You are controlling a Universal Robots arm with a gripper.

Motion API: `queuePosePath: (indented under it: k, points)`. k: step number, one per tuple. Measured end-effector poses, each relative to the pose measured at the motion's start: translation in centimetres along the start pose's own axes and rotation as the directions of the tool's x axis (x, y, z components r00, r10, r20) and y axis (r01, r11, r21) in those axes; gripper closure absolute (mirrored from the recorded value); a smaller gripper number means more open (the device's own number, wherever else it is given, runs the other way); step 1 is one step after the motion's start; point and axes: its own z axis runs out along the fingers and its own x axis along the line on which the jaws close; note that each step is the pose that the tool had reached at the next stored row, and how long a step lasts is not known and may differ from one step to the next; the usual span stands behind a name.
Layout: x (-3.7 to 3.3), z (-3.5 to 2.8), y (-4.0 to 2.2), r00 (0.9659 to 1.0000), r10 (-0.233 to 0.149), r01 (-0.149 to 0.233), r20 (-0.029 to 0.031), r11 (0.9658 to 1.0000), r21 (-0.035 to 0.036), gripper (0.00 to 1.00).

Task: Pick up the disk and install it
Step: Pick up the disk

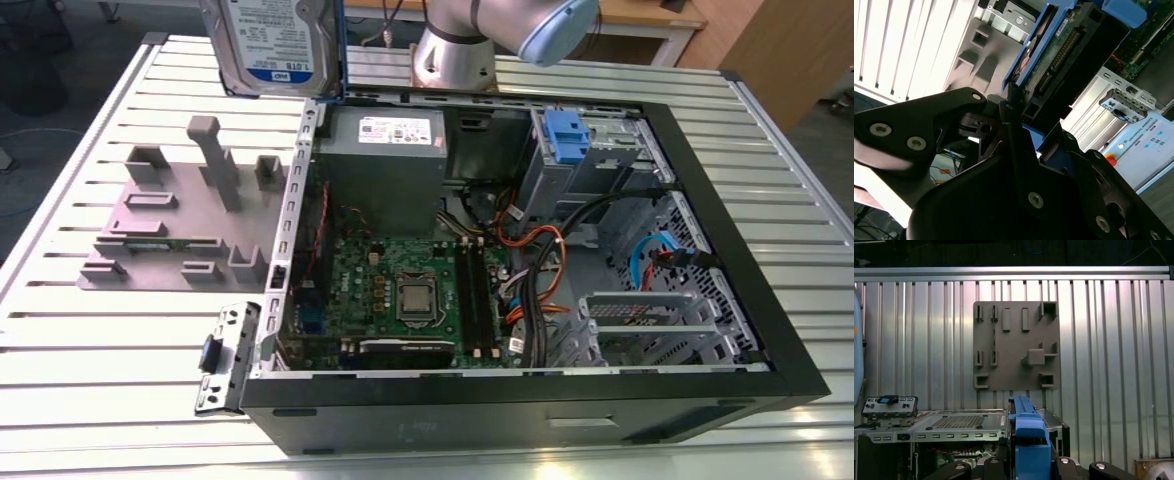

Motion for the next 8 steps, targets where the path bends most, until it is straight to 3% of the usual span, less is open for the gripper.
queuePosePath:
  k: [5,8]
  points:
    - [0.1,0.0,-0.01,1.0,0.0,0.0,0.0,1.0,0.0,0.64]
    - [0.52,0.02,-0.07,1.0,0.0,0.0,0.0001,1.0,0.0,0.64]
